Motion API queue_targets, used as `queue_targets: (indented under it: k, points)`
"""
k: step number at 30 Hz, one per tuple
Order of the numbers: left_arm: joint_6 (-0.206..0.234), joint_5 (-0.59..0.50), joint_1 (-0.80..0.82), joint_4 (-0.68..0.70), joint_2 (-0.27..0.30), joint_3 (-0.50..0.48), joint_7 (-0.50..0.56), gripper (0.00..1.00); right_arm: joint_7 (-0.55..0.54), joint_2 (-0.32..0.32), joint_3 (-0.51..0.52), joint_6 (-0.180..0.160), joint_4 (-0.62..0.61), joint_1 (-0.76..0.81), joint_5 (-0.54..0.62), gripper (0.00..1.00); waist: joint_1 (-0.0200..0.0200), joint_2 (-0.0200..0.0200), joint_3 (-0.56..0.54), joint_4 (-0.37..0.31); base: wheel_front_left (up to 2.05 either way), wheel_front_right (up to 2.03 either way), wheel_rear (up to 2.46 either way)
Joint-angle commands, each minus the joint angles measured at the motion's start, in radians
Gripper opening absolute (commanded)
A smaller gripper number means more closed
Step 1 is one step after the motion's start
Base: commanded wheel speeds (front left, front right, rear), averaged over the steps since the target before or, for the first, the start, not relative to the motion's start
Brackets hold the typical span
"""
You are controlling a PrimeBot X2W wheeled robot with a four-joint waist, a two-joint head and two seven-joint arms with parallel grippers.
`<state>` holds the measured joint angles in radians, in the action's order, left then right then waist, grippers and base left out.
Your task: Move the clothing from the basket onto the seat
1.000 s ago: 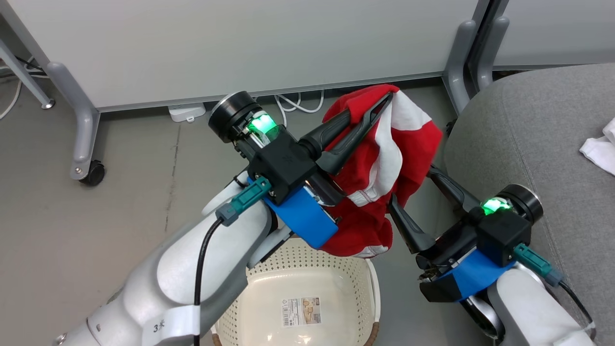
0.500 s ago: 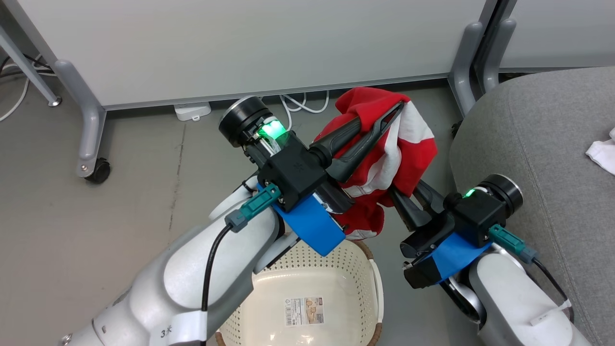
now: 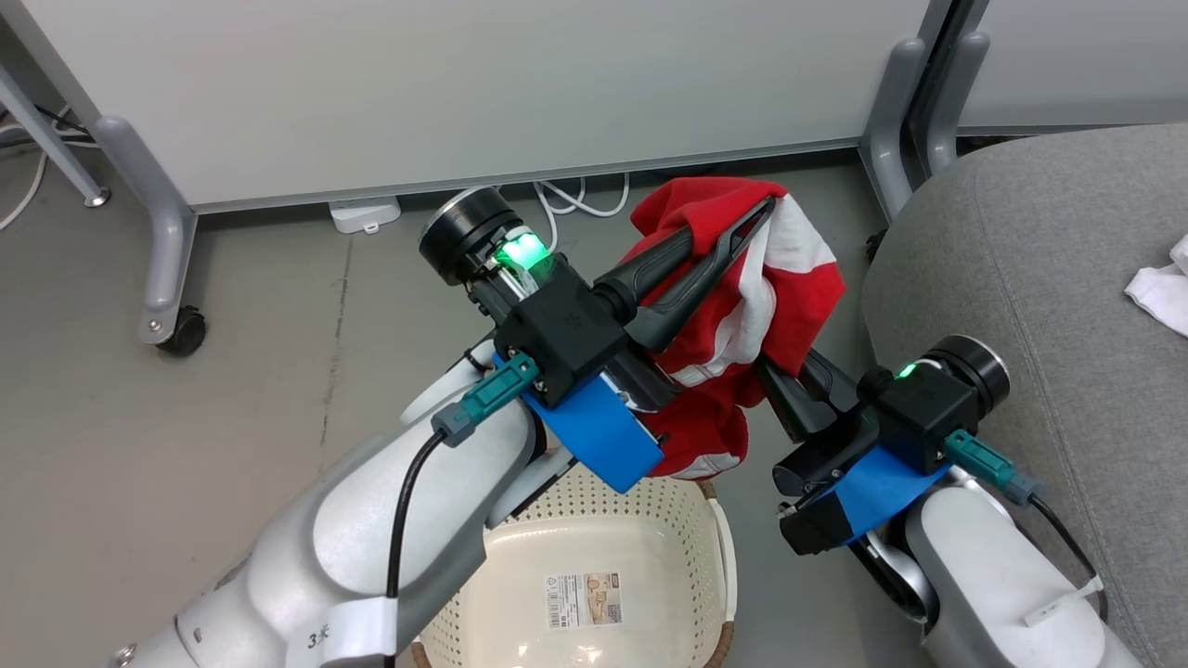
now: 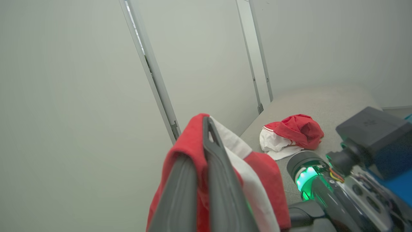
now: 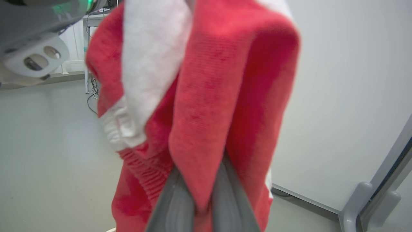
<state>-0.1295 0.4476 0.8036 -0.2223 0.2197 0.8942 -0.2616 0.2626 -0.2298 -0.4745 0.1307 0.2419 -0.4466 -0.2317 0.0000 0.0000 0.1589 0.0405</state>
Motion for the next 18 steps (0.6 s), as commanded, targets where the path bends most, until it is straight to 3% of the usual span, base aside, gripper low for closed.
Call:
queue_targets:
  k: [1, 8, 9, 10, 18]
  points:
    - [-0.001, 0.000, 0.005, -0.002, 0.005, 0.003, -0.005, 0.00, 0.003, 0.003, 0.004, 0.000, 0.002, -0.005, -0.005, 0.00, 0.0000, 0.0000, 0.000, -0.001, 0.00, 0.00, 0.00]
    - [-0.001, 0.003, 0.000, -0.008, 0.005, -0.001, -0.005, 0.00, 0.003, 0.005, 0.011, 0.000, 0.000, -0.001, -0.001, 0.00, 0.0000, 0.0000, 0.004, -0.003, 0.00, 0.00, 0.00]
    - [-0.001, 0.006, -0.004, -0.011, 0.004, -0.007, -0.005, 0.39, 0.003, 0.005, 0.013, 0.000, -0.002, -0.001, 0.000, 0.00, 0.0000, 0.0000, 0.005, -0.003, 0.00, 0.00, 0.00]
    - [-0.001, 0.009, -0.006, -0.016, 0.003, -0.007, -0.005, 1.00, 0.003, 0.005, 0.014, 0.000, -0.003, -0.001, 0.000, 0.00, 0.0000, 0.0000, 0.006, -0.002, 0.00, 0.00, 0.00]
    - [-0.001, 0.008, -0.013, -0.035, 0.001, -0.009, -0.005, 1.00, 0.004, 0.005, 0.038, 0.000, -0.016, -0.002, 0.007, 0.00, 0.0000, 0.0000, 0.015, -0.001, 0.00, 0.00, 0.00]
